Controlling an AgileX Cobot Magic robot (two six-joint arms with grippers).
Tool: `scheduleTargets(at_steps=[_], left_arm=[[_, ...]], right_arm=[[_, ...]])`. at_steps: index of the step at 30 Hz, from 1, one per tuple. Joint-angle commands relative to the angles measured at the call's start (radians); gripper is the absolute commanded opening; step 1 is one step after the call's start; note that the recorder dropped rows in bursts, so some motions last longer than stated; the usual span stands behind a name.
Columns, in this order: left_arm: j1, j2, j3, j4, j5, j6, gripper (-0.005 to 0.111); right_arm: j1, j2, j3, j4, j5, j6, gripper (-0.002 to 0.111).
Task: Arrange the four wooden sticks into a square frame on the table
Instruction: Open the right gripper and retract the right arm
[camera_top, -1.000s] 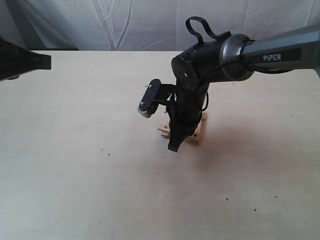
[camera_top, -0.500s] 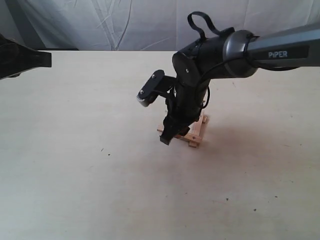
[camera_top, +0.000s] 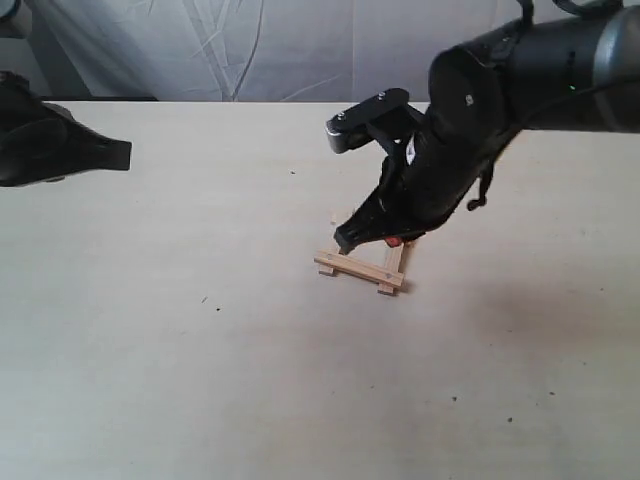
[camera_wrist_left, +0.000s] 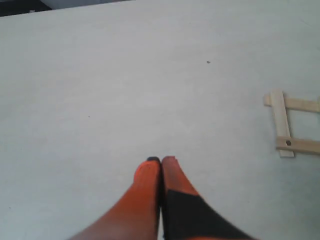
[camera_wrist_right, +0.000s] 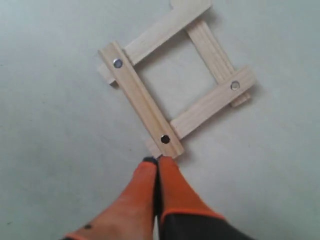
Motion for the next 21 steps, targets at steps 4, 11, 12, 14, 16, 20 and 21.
scheduleTargets(at_steps=[4, 11, 12, 14, 16, 20, 21], left_arm=[[-0.074, 0.022, 0.017, -0.031, 0.077, 0.032, 0.000], [-0.075, -0.019, 0.017, -0.070, 0.153, 0.046, 0.000], [-0.075, -0.035, 0.017, -0.082, 0.169, 0.064, 0.000], [-0.075, -0.084, 0.017, -0.091, 0.216, 0.081, 0.000], [-0.075, -0.145, 0.027, -0.091, 0.251, 0.081, 0.000], [-0.075, -0.276, 0.101, -0.096, 0.212, 0.081, 0.000], [-0.075, -0.321, 0.135, -0.103, 0.184, 0.081, 0.000]], right_arm=[[-0.091, -0.255, 0.265, 0.001, -0.161, 0.111, 0.000], [-0.143, -0.560, 0.427, -0.035, -0.187, 0.113, 0.000], [-0.143, -0.611, 0.452, -0.035, -0.208, 0.113, 0.000], [-0.143, -0.704, 0.500, -0.035, -0.251, 0.113, 0.000], [-0.143, -0.807, 0.547, -0.035, -0.303, 0.113, 0.000], [-0.143, -0.973, 0.626, -0.038, -0.382, 0.112, 0.000], [-0.143, -1.010, 0.645, -0.043, -0.398, 0.112, 0.000]])
